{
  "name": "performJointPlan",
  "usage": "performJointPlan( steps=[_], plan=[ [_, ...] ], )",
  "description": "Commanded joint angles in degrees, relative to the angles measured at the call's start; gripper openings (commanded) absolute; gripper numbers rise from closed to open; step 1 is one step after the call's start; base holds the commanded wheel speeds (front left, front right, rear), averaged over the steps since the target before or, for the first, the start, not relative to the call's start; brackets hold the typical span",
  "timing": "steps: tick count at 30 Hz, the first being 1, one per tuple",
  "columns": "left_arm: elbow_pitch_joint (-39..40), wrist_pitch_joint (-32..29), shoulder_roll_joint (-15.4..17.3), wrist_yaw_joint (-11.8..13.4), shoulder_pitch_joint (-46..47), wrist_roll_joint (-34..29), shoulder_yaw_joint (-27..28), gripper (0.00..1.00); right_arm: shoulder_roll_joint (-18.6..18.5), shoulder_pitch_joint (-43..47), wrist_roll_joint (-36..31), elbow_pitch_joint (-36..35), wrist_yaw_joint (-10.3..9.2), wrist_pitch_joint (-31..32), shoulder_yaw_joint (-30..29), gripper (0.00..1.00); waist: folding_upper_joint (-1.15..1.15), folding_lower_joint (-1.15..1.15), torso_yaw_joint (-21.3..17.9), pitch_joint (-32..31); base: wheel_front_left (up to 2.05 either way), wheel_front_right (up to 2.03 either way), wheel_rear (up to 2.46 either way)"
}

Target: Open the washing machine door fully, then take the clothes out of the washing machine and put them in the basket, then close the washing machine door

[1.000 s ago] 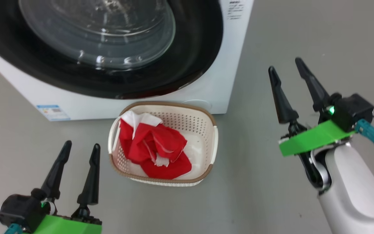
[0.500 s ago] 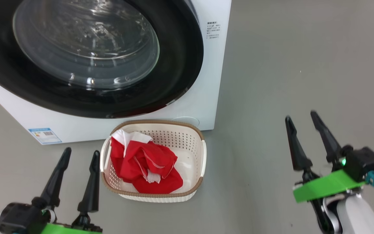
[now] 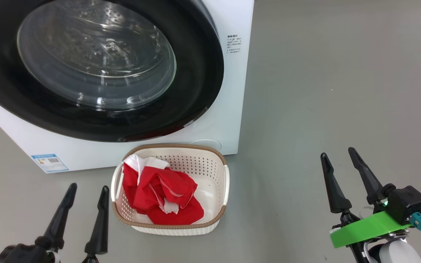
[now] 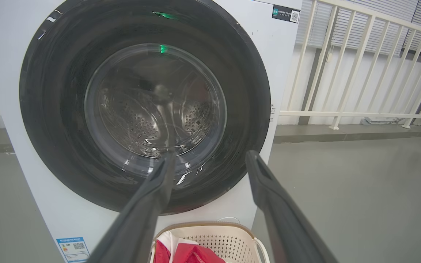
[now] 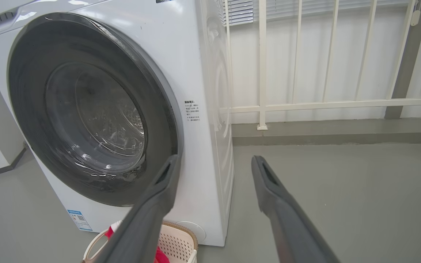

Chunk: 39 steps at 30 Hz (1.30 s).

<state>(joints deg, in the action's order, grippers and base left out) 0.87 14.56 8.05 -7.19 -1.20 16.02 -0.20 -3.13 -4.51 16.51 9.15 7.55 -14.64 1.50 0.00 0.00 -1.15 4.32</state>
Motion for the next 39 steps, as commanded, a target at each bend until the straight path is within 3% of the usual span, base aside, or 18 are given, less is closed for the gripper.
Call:
performJointPlan(
  steps=[1,10,11,18,22,27,39],
  plan=[
    [1.2,0.4,0.9,-0.3,0.9,-0.4,2.0,1.0,0.0,-0.6,-0.2,-1.7,-0.06,-0.4,1.4,1.0,0.0,0.0,0.0,-0.1,0.0,0.0,0.0],
    [0.7,0.4,0.1,-0.3,0.4,-0.5,3.4,1.0,0.1,-0.5,0.0,-1.5,-0.06,-0.4,2.3,1.0,0.0,0.0,0.4,-0.3,0.0,0.0,0.0],
    [-0.8,0.0,-0.6,-0.1,-0.1,-0.3,1.2,0.0,0.1,0.0,0.1,0.2,0.0,0.0,1.1,0.0,0.0,0.0,0.4,-0.3,0.0,0.0,0.0],
    [-4.1,-0.8,-1.9,0.1,-0.3,1.4,0.4,0.0,0.2,1.5,1.9,3.2,0.0,0.3,1.2,0.0,0.0,0.01,0.4,-0.3,0.0,0.0,0.0],
    [-4.4,-1.3,-1.9,0.1,-0.1,4.0,0.4,0.0,0.0,1.4,4.5,3.2,0.0,0.9,1.1,0.0,0.0,0.13,0.4,-0.6,0.0,0.0,0.0],
    [-5.0,-2.0,-1.9,0.1,0.2,7.3,0.5,0.0,-0.2,1.3,7.8,3.4,-0.01,1.5,0.9,0.0,0.0,0.01,0.4,-0.7,0.0,0.0,0.0],
    [-6.1,-3.5,-1.9,0.0,1.0,14.3,0.7,0.0,-0.5,0.9,14.8,3.6,-0.01,3.0,0.6,0.0,0.0,0.0,0.5,-1.0,0.0,0.0,0.0]
  ],
)
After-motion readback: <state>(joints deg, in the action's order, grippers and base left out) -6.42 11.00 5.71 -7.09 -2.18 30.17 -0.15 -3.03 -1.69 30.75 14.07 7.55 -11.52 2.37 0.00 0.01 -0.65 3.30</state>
